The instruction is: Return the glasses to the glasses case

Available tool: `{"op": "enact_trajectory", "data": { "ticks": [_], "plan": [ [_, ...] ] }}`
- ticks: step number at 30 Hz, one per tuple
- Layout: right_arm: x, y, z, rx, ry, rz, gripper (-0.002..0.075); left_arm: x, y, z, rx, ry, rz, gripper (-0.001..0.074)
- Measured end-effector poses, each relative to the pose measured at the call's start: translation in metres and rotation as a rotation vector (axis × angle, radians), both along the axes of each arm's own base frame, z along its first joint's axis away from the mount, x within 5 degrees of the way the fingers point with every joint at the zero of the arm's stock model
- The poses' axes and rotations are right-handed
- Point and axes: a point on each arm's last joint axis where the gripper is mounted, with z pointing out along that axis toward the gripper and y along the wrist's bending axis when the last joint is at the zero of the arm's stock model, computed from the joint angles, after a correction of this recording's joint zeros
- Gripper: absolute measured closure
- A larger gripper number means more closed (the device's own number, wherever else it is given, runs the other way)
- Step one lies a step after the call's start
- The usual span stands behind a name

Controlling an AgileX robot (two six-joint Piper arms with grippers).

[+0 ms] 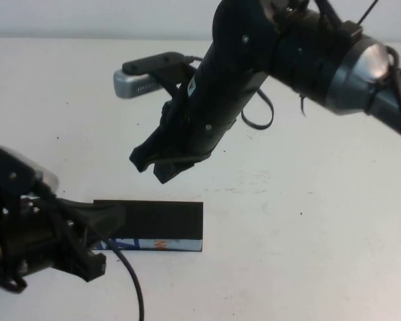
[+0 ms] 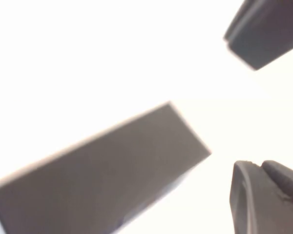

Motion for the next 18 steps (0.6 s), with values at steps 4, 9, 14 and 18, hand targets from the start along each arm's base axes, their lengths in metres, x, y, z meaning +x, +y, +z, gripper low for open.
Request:
{"op": "enact_trajectory", "data": {
  "ticks": [4, 9, 14, 18],
  "plan": [
    [-0.017, -0.017, 0.031, 0.019, -0.047, -0.039, 0.0739, -0.028, 0.011, 0.037, -0.036, -0.179, 0.03, 0.0736],
    [-0.054, -0.048, 0.052, 0.001, -0.074, -0.049, 0.0739, -0.067, 0.032, 0.071, -0.061, -0.405, 0.153, 0.0736],
    [-0.105, -0.097, 0.07, 0.008, -0.102, -0.07, 0.0739, -0.106, 0.054, 0.083, -0.157, -0.584, 0.285, 0.0736],
    [-0.149, -0.14, 0.067, 0.028, -0.111, -0.094, 0.0739, -0.126, 0.067, 0.06, -0.191, -0.661, 0.367, 0.0736]
  ]
}}
